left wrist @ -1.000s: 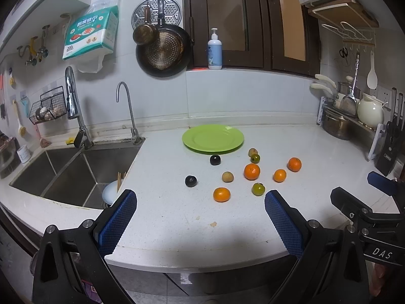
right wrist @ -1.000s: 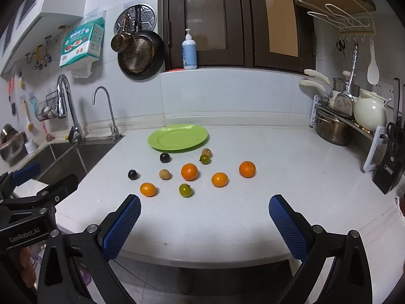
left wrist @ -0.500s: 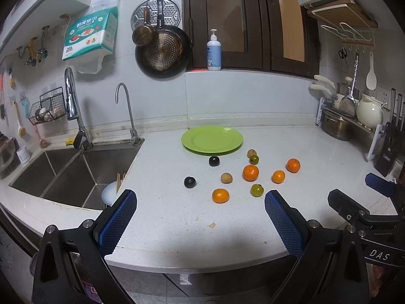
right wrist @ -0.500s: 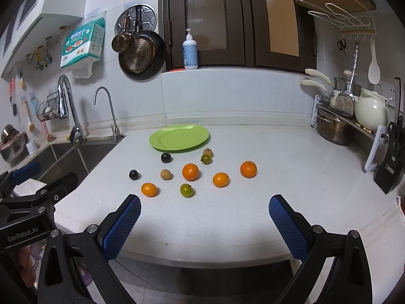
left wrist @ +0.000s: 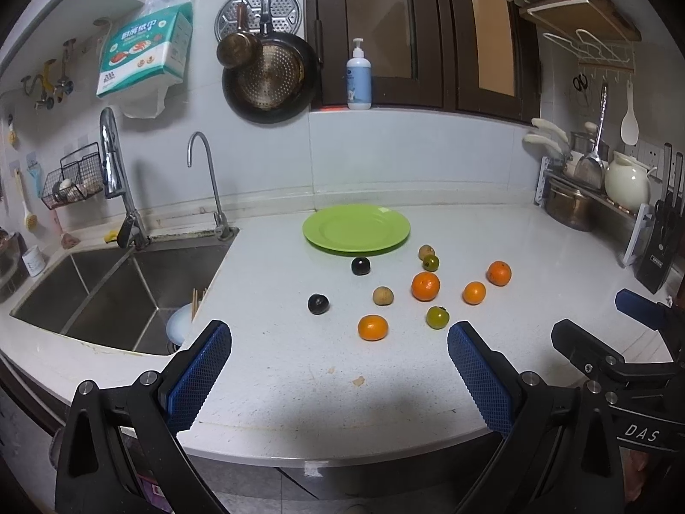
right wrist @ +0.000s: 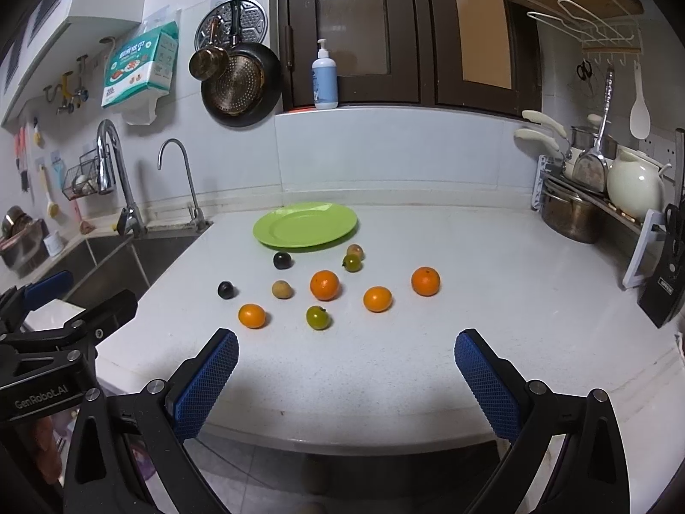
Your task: Organize fruits
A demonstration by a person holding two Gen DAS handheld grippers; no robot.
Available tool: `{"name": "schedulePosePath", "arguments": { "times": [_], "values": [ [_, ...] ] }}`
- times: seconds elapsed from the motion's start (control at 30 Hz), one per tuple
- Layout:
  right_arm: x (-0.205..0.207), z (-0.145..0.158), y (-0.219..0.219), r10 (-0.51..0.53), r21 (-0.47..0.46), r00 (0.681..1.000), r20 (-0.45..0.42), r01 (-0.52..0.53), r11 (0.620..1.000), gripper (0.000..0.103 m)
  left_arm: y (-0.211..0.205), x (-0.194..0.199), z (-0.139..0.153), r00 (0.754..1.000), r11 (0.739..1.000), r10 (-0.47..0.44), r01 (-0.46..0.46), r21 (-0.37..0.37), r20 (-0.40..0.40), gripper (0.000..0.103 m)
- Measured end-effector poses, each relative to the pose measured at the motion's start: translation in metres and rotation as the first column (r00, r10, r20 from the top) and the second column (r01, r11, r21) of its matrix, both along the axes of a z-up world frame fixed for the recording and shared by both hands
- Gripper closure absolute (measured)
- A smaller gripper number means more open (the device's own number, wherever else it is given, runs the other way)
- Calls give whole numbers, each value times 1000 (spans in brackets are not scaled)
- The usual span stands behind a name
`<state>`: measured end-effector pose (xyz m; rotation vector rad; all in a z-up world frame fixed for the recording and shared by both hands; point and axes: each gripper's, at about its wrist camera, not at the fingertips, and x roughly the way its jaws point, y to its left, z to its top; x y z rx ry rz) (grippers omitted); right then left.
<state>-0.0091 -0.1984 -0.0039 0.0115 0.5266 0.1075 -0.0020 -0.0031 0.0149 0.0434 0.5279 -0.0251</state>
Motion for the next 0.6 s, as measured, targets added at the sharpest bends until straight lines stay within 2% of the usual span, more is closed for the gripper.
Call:
{"name": "schedulePosePath", "arguments": {
  "times": [0.27,0.6],
  "values": [
    [22,-9,8,19,-18,999,-27,-20,1000,1,0,30,-20,998,999,-48,48,11,-49,0],
    [65,-29,21,77,-59,994,-73,-81,995,4,-4,71,-43,987,988,-143,146,42,-74,20]
  ]
}}
